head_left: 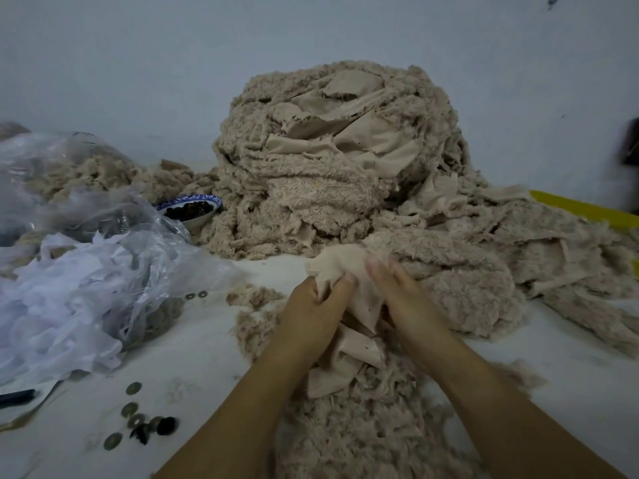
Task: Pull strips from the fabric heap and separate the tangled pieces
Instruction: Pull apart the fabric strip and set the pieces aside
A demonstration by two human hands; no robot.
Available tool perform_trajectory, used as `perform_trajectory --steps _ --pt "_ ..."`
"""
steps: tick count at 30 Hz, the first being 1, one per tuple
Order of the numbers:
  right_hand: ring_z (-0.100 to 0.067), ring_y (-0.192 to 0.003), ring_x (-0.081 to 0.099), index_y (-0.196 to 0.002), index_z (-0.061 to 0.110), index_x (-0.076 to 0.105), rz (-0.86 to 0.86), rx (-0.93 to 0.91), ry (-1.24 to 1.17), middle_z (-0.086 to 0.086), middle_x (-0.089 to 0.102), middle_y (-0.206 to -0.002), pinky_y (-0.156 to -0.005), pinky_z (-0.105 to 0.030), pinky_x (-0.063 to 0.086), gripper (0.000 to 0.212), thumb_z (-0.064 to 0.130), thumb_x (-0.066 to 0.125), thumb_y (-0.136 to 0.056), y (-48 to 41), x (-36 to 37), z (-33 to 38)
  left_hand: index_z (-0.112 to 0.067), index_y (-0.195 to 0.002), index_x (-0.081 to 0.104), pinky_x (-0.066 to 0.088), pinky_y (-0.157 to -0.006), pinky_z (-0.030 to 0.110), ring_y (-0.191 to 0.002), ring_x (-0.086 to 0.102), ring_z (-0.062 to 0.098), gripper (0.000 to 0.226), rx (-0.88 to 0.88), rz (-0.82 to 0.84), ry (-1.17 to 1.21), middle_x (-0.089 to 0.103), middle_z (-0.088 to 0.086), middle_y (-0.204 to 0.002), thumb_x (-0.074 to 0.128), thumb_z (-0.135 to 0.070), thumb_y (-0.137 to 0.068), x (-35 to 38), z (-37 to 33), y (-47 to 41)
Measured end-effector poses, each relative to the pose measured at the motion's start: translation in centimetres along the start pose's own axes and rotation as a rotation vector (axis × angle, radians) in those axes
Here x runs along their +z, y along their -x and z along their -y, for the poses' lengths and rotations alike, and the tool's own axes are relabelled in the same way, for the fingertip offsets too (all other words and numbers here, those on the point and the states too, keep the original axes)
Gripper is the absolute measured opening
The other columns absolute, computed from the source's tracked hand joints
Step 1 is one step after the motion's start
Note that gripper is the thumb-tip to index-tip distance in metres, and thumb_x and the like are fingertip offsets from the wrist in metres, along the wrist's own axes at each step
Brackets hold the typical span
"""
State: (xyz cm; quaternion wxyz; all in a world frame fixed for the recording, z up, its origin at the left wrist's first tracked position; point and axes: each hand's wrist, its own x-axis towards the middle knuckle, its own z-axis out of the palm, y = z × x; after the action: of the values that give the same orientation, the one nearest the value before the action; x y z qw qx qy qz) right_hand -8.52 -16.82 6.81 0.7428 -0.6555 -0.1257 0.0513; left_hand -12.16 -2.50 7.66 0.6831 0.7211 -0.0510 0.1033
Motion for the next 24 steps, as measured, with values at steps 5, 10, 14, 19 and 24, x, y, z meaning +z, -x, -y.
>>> perform_trajectory --steps 5,10,14,19,24 --pt "-0.019 -0.081 0.07 -0.095 0.021 0.07 -0.38 0.006 0.155 0.002 0.074 -0.084 -0.07 -0.036 0.053 0.039 0.053 0.048 -0.099 -0.8 -0.6 -0.1 -0.032 -0.084 0.073 0.057 -0.062 0.031 -0.077 0.072 0.02 0.022 0.034 0.041 -0.077 0.073 -0.001 -0.078 0.056 -0.046 -0.088 0.2 0.4 0.2" --pt "-0.009 -0.055 0.046 -0.062 0.033 0.056 -0.452 -0.032 0.079 0.017 0.05 -0.049 -0.063 -0.037 0.036 0.046 0.05 0.043 -0.102 -1.4 -1.5 -0.4 -0.047 -0.086 0.074 0.056 -0.06 0.023 -0.073 0.072 0.009 0.017 -0.053 -0.021 -0.01 0.075 -0.01 -0.078 0.058 -0.049 -0.081 0.0 0.3 -0.5" --pt "-0.007 -0.049 0.048 -0.073 0.02 0.06 -0.353 0.019 -0.09 0.011 0.054 -0.051 -0.05 -0.025 0.042 0.039 0.043 0.048 -0.103 -1.1 -1.1 0.3 -0.043 -0.079 0.076 0.053 -0.05 0.023 -0.066 0.074 0.014 0.019 -0.158 -0.129 0.123 0.076 -0.003 -0.074 0.062 -0.048 -0.091 -0.6 0.0 -0.5" --pt "-0.008 -0.071 0.058 -0.088 0.029 0.074 0.077 0.049 0.157 0.009 0.065 -0.08 -0.063 -0.023 0.045 0.048 0.072 0.053 -0.085 0.3 -0.3 0.7 -0.015 -0.09 0.082 0.06 -0.06 0.034 -0.086 0.076 0.027 0.053 -0.437 -0.225 0.557 0.077 0.014 -0.097 0.053 -0.06 -0.093 -1.7 -0.9 -1.1" --pt "-0.001 -0.054 0.039 -0.059 0.03 0.049 0.238 -0.034 0.448 0.017 0.041 -0.058 -0.05 -0.014 0.031 0.041 0.036 0.06 -0.098 0.7 0.6 0.1 -0.008 -0.127 0.066 0.056 -0.083 0.044 -0.111 0.068 0.03 0.058 -0.429 -0.267 0.822 0.072 0.015 -0.119 0.047 -0.055 -0.099 -2.9 -0.7 -2.2"
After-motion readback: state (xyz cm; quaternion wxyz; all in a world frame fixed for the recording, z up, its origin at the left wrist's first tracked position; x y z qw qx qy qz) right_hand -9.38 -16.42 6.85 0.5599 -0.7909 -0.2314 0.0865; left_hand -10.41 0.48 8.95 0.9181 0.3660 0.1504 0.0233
